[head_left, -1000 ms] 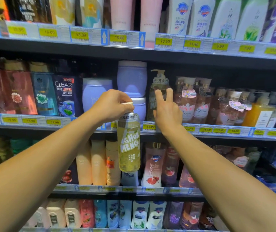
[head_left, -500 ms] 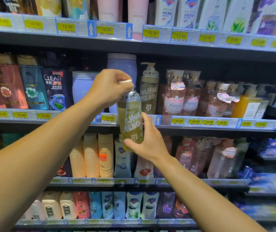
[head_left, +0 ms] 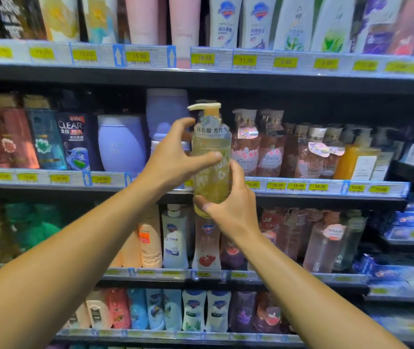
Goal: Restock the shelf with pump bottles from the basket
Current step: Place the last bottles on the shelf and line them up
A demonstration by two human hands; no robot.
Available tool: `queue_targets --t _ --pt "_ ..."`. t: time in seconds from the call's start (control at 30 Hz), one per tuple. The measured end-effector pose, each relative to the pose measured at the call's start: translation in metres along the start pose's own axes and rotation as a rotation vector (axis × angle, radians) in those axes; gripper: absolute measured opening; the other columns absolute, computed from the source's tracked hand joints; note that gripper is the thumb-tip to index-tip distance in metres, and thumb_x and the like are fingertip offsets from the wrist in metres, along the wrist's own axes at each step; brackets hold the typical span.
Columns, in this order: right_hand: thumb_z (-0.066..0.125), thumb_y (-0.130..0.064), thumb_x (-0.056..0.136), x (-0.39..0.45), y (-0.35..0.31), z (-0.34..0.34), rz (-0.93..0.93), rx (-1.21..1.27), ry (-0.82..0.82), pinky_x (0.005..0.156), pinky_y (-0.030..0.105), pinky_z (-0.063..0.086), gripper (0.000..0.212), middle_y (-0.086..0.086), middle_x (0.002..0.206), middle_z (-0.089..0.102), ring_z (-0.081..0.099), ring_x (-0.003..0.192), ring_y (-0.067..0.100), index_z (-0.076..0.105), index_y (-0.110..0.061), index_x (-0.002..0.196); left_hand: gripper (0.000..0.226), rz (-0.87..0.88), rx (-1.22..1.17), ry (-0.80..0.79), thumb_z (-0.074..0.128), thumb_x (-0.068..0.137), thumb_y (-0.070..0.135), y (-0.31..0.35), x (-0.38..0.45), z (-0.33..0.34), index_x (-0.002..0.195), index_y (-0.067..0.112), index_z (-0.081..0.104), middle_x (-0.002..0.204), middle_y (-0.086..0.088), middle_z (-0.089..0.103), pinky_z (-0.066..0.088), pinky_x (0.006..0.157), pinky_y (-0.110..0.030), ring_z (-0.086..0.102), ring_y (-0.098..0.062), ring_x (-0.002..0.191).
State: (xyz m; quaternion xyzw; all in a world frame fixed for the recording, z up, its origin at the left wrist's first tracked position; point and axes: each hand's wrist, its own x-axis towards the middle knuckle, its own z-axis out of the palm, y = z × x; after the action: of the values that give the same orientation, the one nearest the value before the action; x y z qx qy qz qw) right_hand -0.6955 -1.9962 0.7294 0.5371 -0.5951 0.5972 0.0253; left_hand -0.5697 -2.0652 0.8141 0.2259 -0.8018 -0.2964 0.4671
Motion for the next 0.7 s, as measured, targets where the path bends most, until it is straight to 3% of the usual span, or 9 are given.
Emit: queue_targets --t 0.07,0.23,0.4,0.47,0.6,0.7 --pt "0.085 -0.037 0.065 0.004 -0.001 -0.005 -0.032 -0.018 0.016 0.091 0.029 0.05 0.094 -0.013 0.121 0.061 0.06 0.106 0.007 0.032 -0.032 0.142 0.071 -0.021 0.055 -0.001 0.086 0.068 0.04 -0.002 -0.008 0.015 0.128 0.026 0.05 0.113 0.015 0.064 0.052 0.088 -0.026 0.063 -0.001 0.101" --pt "0.086 -0.039 0.065 0.013 0.004 -0.017 -0.091 -0.03 -0.027 0.09 0.038 0.052 0.098 -0.009 0.126 0.06 0.061 0.11 0.013 0.028 -0.033 0.144 0.057 -0.041 0.072 0.102 0.087 0.065 0.032 0.009 -0.011 0.029 0.113 0.021 0.059 0.099 0.015 0.068 0.042 0.065 -0.004 0.06 0.013 0.083" --pt "0.076 -0.047 0.071 0.029 0.019 -0.039 -0.255 -0.11 0.017 0.107 0.031 0.037 0.088 -0.002 0.141 0.043 0.041 0.131 0.015 0.034 -0.021 0.144 0.057 0.102 0.015 0.245 0.09 0.064 0.019 0.026 -0.003 0.03 0.112 0.017 0.058 0.094 0.015 0.069 0.048 0.069 -0.009 0.062 0.011 0.082" --pt "0.068 -0.048 0.077 0.033 0.038 -0.051 -0.289 -0.251 0.069 0.109 0.033 0.034 0.076 0.001 0.139 0.044 0.039 0.13 0.018 0.04 -0.015 0.139 0.062 0.139 0.014 0.272 0.088 0.065 0.015 0.029 0.005 0.03 0.118 0.016 0.055 0.099 0.015 0.067 0.049 0.073 -0.01 0.062 0.01 0.086" --pt "0.074 -0.034 0.077 0.036 0.071 -0.07 -0.271 -0.484 0.122 0.107 0.045 0.036 0.065 0.004 0.131 0.049 0.04 0.121 0.021 0.047 -0.012 0.132 0.065 0.103 0.052 0.291 0.087 0.064 0.021 0.023 0.021 0.034 0.12 0.02 0.054 0.101 0.015 0.067 0.052 0.078 -0.016 0.063 0.006 0.09" --pt "0.073 -0.035 0.077 0.04 0.085 -0.076 -0.273 -0.555 0.104 0.107 0.051 0.035 0.061 0.004 0.129 0.051 0.041 0.118 0.022 0.049 -0.011 0.128 0.061 0.05 0.076 0.302 0.087 0.066 0.023 0.017 0.031 0.04 0.117 0.021 0.054 0.1 0.017 0.065 0.047 0.074 -0.009 0.059 0.009 0.091"
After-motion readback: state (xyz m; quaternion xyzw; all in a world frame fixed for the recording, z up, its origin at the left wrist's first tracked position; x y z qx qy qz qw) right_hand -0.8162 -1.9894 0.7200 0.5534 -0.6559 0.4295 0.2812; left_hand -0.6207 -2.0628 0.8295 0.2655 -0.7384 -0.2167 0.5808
